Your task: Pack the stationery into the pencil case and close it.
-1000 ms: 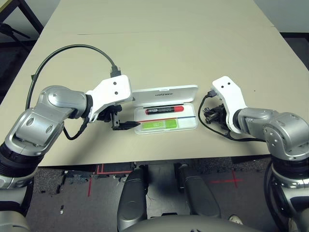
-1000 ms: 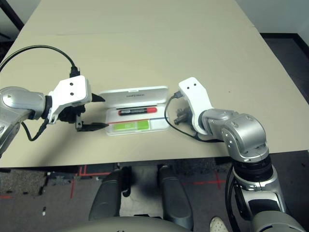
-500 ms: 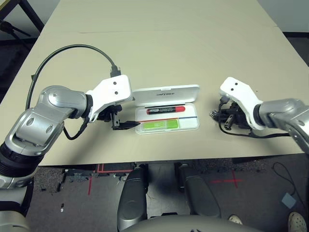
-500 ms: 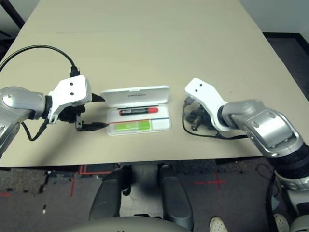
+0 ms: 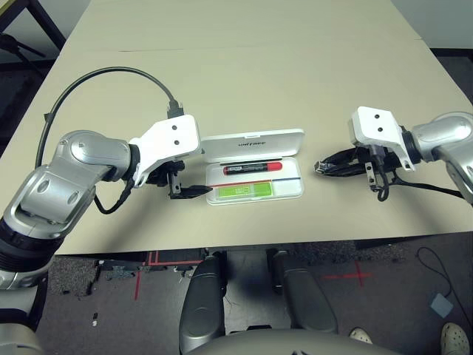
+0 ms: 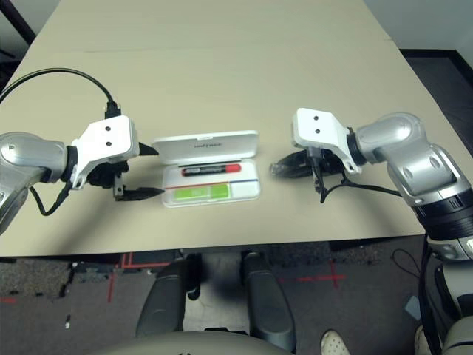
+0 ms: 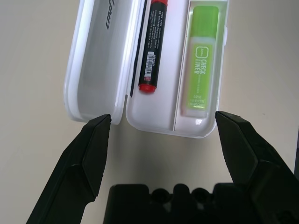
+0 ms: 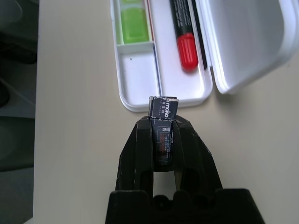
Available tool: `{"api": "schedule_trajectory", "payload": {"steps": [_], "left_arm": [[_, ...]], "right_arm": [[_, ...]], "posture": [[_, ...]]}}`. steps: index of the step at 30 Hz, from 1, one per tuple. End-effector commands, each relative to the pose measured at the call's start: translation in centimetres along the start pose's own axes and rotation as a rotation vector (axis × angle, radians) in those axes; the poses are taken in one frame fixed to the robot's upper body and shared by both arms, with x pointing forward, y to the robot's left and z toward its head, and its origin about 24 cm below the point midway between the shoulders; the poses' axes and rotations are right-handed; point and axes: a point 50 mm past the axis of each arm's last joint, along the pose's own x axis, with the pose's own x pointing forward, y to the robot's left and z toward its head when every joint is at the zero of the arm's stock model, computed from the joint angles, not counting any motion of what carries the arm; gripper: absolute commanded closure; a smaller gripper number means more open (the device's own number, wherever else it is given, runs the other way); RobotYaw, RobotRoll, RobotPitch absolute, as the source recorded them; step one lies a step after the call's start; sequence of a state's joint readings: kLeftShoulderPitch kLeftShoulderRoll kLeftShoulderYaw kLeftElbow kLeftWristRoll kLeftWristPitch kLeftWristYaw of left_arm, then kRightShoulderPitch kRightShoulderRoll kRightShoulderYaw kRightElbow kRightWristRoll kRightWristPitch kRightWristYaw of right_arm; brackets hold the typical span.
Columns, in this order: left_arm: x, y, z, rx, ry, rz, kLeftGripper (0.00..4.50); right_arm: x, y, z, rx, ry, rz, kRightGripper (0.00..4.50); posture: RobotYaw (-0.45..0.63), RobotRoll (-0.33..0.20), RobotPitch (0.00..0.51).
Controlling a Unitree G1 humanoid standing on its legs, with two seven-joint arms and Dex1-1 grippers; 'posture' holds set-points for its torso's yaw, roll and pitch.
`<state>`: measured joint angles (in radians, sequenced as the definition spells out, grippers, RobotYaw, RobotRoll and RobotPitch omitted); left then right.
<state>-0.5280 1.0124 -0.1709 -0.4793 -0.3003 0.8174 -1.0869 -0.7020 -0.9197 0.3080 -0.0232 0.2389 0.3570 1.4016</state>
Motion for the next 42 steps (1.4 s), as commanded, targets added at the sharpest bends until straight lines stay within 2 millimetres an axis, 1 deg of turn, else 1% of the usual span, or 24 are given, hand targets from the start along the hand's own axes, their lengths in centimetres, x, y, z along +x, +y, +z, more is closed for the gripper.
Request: {"api": "schedule_trajectory", "payload": {"steps": [1, 11, 17, 26, 27, 29, 32, 34, 36, 37, 40, 42], "left_arm": [[-0.6, -0.6, 0.0, 0.000, 0.014, -0.021, 0.00], [-1.0, -0.9, -0.1, -0.007, 0.029, -0.026, 0.00], [-1.0, -1.0, 0.0, -0.009, 0.027, -0.023, 0.00], [-1.0, -1.1, -0.1, -0.016, 0.030, -0.018, 0.00], [-1.0, -1.1, -0.1, -0.017, 0.030, -0.017, 0.00], [-1.0, -1.1, -0.2, -0.018, 0.031, -0.017, 0.00], [-1.0, -1.2, -0.2, -0.020, 0.032, -0.017, 0.00], [-1.0, -1.2, -0.3, -0.022, 0.033, -0.018, 0.00], [-1.0, -1.3, -0.4, -0.027, 0.036, -0.021, 0.00], [-1.0, -1.3, -0.5, -0.029, 0.037, -0.024, 0.00], [-1.1, -1.3, -0.7, -0.033, 0.041, -0.024, 0.00], [-1.1, -1.2, -0.8, -0.035, 0.043, -0.023, 0.00]], "right_arm": [[1.2, 0.1, 0.2, -0.015, 0.011, 0.073, 4.18], [4.1, -0.1, 1.0, -0.047, -0.006, 0.116, 4.18], [5.8, -0.3, 0.7, -0.116, 0.009, 0.088, 4.18], [6.4, -0.4, 1.0, -0.146, -0.018, 0.078, 4.18], [6.4, -0.5, 1.1, -0.150, -0.026, 0.066, 3.45], [6.3, -0.6, 1.5, -0.161, -0.053, 0.053, 2.91], [6.0, -0.6, 1.8, -0.162, -0.067, 0.055, 1.71], [5.4, -0.7, 2.1, -0.154, -0.086, 0.050, 0.96], [4.3, -0.7, 2.3, -0.121, -0.115, 0.041, 0.28], [3.6, -0.7, 2.3, -0.100, -0.124, 0.040, 0.04], [2.0, -0.3, 2.3, -0.011, -0.212, 0.052, 0.04], [0.9, -0.3, 2.0, 0.037, -0.259, 0.016, 0.04]], "posture": [[0.07, 0.000, 0.207], [0.09, 0.000, 0.211], [0.10, 0.000, 0.210], [0.11, 0.000, 0.211], [0.11, 0.000, 0.211], [0.11, 0.000, 0.214], [0.11, 0.000, 0.214], [0.10, 0.000, 0.216], [0.10, 0.000, 0.218], [0.10, 0.000, 0.218], [0.10, 0.000, 0.215], [0.09, 0.000, 0.214]]}}
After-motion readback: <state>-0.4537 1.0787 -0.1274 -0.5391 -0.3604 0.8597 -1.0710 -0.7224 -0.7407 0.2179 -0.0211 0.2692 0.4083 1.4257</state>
